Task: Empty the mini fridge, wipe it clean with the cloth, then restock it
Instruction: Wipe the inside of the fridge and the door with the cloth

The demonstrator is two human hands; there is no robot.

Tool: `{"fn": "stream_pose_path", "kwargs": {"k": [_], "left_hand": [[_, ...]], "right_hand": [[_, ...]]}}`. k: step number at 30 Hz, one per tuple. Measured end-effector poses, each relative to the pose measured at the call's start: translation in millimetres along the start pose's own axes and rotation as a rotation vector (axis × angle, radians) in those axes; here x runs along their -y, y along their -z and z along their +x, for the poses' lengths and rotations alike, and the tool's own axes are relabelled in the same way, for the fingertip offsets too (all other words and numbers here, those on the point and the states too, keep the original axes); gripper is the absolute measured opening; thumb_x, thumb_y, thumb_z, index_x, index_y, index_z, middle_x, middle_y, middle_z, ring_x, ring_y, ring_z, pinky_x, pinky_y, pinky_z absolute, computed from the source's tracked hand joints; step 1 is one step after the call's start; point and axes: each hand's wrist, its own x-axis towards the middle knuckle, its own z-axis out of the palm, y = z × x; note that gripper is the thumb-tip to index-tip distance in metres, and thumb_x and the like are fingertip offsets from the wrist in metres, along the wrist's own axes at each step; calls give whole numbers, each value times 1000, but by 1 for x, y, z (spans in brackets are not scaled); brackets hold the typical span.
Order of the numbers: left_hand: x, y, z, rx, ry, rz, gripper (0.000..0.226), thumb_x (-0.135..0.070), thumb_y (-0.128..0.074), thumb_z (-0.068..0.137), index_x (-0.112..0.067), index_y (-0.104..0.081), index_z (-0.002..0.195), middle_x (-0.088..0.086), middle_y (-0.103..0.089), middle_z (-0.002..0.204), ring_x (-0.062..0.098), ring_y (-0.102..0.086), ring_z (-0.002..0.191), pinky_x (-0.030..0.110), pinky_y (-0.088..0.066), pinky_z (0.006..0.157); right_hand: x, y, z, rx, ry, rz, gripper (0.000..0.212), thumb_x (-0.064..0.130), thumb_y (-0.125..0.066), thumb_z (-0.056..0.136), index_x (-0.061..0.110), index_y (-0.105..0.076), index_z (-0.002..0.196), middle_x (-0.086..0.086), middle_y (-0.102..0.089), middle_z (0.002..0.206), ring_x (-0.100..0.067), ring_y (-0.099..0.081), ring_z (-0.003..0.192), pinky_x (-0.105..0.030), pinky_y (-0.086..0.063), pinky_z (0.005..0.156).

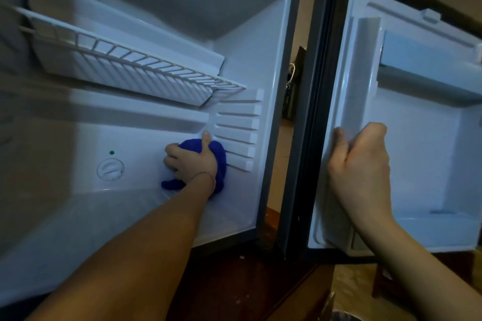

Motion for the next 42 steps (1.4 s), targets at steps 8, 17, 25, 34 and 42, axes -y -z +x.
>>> {"fn": "stream_pose_path", "kwargs": {"k": [8, 17, 25, 34, 42], "left_hand": [[-13, 13, -38, 154, 61, 4, 99, -87, -59, 63, -29, -31, 138, 9, -26, 147, 43, -41, 126, 58, -40, 105], [-18, 25, -101, 269, -420, 104, 75, -62, -75, 74, -43, -41, 138, -3, -22, 146, 32, -34, 130, 51, -42, 102], [-15, 15, -58, 204, -551, 26, 70, -61, -73, 75, -34, -44, 132, 0, -38, 139, 26, -48, 123, 47, -48, 101], [-2, 13, -1, 222, -518, 18, 66, -60, -73, 76, -28, -50, 129, 2, -40, 135, 24, -50, 122, 44, -42, 109], [-2, 12, 15, 258, -481, 15, 63, -46, -76, 82, -21, -46, 132, 6, -38, 137, 25, -46, 125, 27, -35, 105]], "right_hand": [[4, 0, 0, -6, -9, -26, 26, 32, -44, 105, 10, -35, 95, -14, -51, 87, -24, -50, 63, -38, -37, 52], [6, 3, -2, 11, -20, -33, 25, 32, -44, 105, 11, -35, 96, -11, -48, 86, -17, -46, 63, -33, -30, 50], [3, 3, -2, 9, 5, -39, 25, 31, -45, 105, 11, -35, 97, -8, -47, 83, -15, -46, 63, -30, -30, 50], [1, 1, -2, -4, 25, -31, 25, 31, -46, 105, 11, -35, 95, -8, -46, 79, -21, -48, 63, -37, -37, 52], [1, -1, 0, -19, 29, -28, 24, 31, -47, 105, 11, -35, 96, -6, -47, 76, -19, -48, 61, -34, -35, 50]]}}
